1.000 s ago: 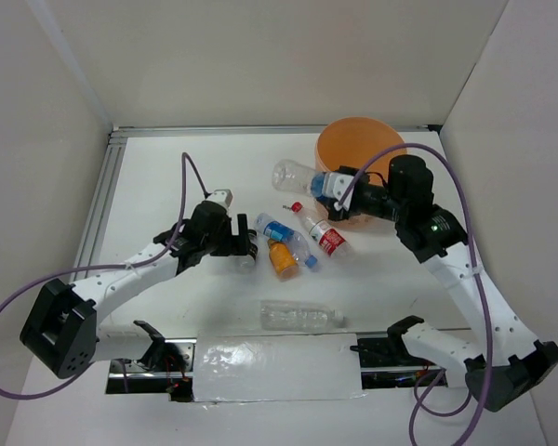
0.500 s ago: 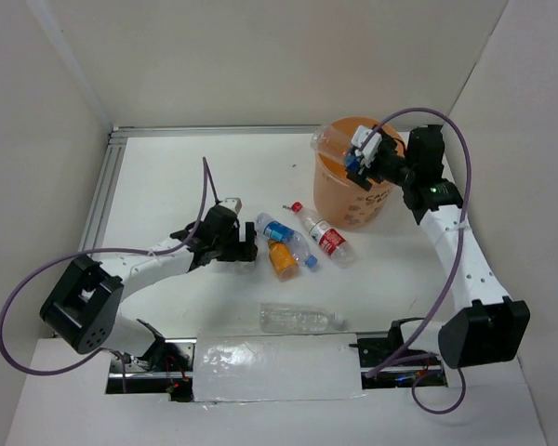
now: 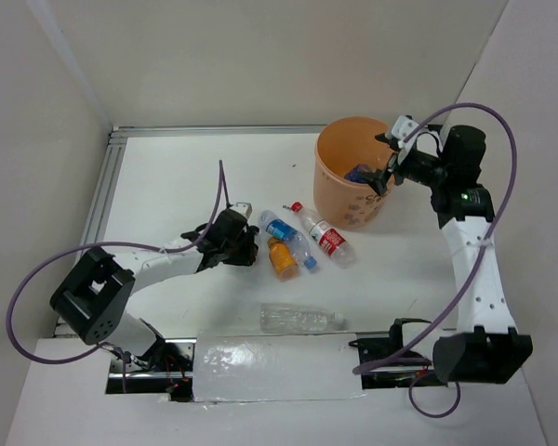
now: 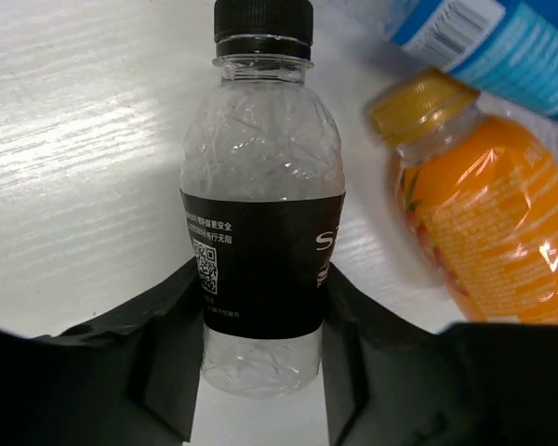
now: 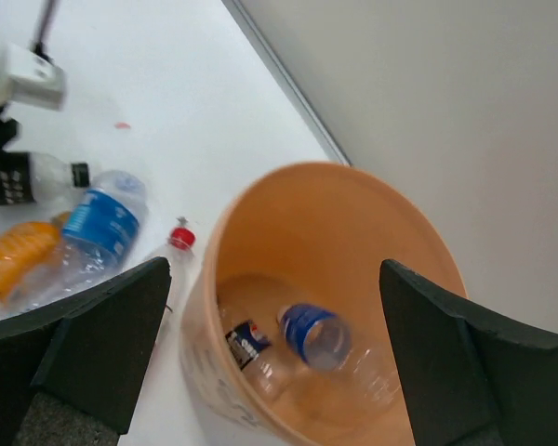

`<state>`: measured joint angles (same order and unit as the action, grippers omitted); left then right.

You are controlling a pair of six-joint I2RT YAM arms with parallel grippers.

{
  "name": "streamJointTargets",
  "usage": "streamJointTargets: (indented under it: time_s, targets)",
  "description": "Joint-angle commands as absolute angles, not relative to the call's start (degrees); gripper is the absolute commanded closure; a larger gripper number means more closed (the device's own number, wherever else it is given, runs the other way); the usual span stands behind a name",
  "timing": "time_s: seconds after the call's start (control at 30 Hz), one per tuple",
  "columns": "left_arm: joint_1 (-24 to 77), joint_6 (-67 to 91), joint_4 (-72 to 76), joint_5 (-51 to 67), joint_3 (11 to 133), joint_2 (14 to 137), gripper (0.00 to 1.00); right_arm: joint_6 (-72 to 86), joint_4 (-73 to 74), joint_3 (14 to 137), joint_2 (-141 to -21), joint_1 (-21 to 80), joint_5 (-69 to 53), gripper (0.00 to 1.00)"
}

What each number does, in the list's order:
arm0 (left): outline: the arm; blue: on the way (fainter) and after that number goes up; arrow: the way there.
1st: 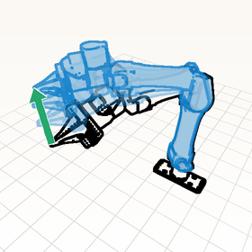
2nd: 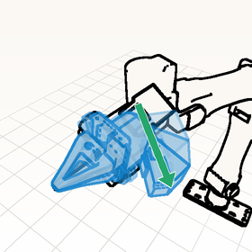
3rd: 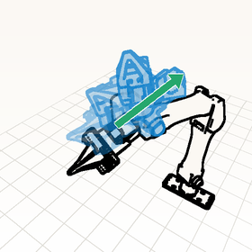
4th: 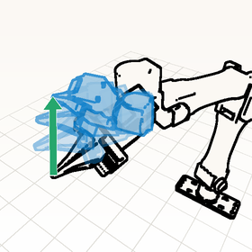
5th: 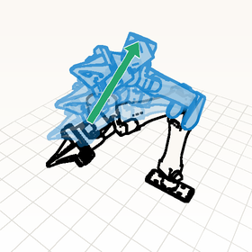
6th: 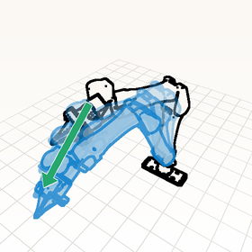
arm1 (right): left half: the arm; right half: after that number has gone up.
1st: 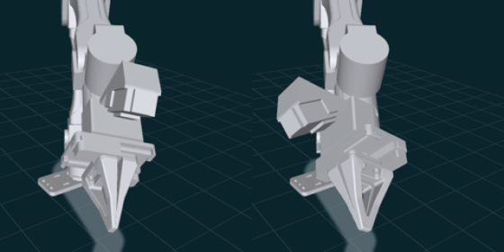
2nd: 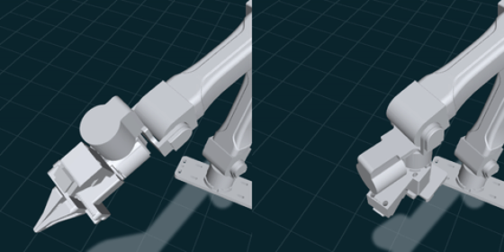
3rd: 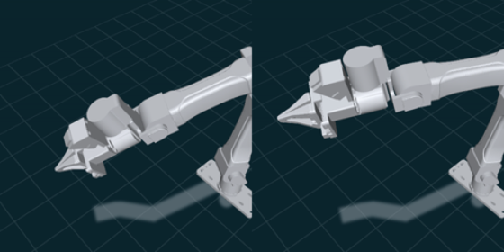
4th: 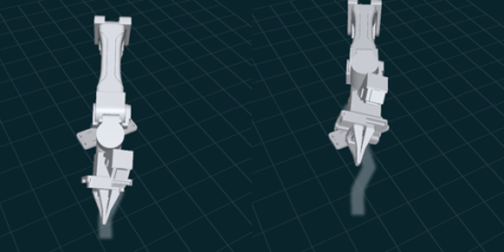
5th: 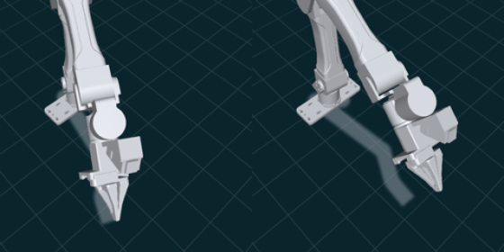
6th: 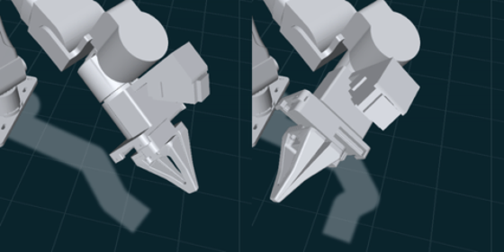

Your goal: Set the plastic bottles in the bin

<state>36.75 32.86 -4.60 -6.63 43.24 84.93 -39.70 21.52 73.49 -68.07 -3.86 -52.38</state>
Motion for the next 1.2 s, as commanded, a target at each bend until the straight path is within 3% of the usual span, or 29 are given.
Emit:
streamJointTargets:
  time_s: [0.0,0.1,0.17,0.27,0.3,0.33,0.4,0.43,0.47,0.53,0.57,0.73,0.77,0.9,0.97,1.0,1.03,1.17]
  targets:
    - [38.7,31.0,-9.3,-7.6,47.4,83.5,0.78,-37.6,24.9,72.7,-60.8,-4.7,-62.3,0.0]
    - [41.9,28.9,-14.4,-9.0,53.7,75.8,0.84,-42.8,30.7,70.4,-56.7,-4.7,-64.0,0.0]
    - [42.5,26.9,-14.9,-7.2,59.6,71.4,0.84,-46.1,36.6,68.8,-55.5,-4.7,-64.5,0.08]
    - [43.2,24.5,-13.2,-3.8,66.6,70.8,0.85,-54.4,45.1,65.8,-54.0,-4.7,-64.5,0.73]
    - [43.2,24.5,-12.1,-3.0,71.1,72.2,0.85,-55.4,45.9,64.5,-54.0,-4.7,-64.5,0.87]
    - [43.2,23.7,-10.8,-1.8,73.4,73.6,0.85,-57.5,49.2,63.1,-53.3,-4.7,-64.5,0.92]
    - [43.2,23.2,-5.9,1.9,80.4,77.3,0.85,-67.4,52.7,58.8,-52.7,-4.7,-65.1,0.83]
    - [43.2,23.2,-4.3,3.2,82.9,82.3,0.83,-69.6,53.9,57.6,-52.7,-4.7,-65.1,0.73]
    - [43.2,22.6,-1.9,5.6,85.8,85.1,0.83,-74.3,56.2,55.2,-52.7,-4.0,-64.6,0.47]
    - [43.2,23.2,-0.4,8.1,95.2,91.1,0.82,-78.8,58.9,53.6,-52.7,-2.6,-63.9,0.26]
    - [43.2,23.7,-0.4,10.1,101.9,100.4,0.81,-82.9,60.5,51.6,-52.7,-1.8,-63.4,0.17]
    - [43.7,25.5,-2.1,10.9,118.0,112.9,0.72,-85.3,59.9,48.6,-51.4,2.3,-61.5,0.15]
    - [43.7,26.1,-3.1,10.4,119.9,114.8,0.66,-86.0,59.9,47.6,-51.4,3.2,-60.8,0.15]
    - [43.7,27.3,-4.7,8.5,124.4,120.5,0.25,-86.7,58.5,45.4,-52.0,9.7,-60.3,0.09]
    - [43.7,27.3,-5.5,7.9,123.8,121.0,0.12,-84.7,57.1,44.6,-53.6,13.9,-59.2,0.09]
    - [43.7,27.3,-5.5,7.9,123.8,121.0,0.12,-82.9,55.8,44.0,-53.6,14.0,-59.2,0.09]
    - [43.7,27.3,-5.5,7.9,123.1,121.0,0.02,-80.7,54.4,43.9,-54.4,17.5,-57.2,0.08]
    - [43.7,25.9,-6.1,5.3,121.9,117.0,0.0,-67.9,45.5,40.4,-55.7,31.3,-49.8,0.08]
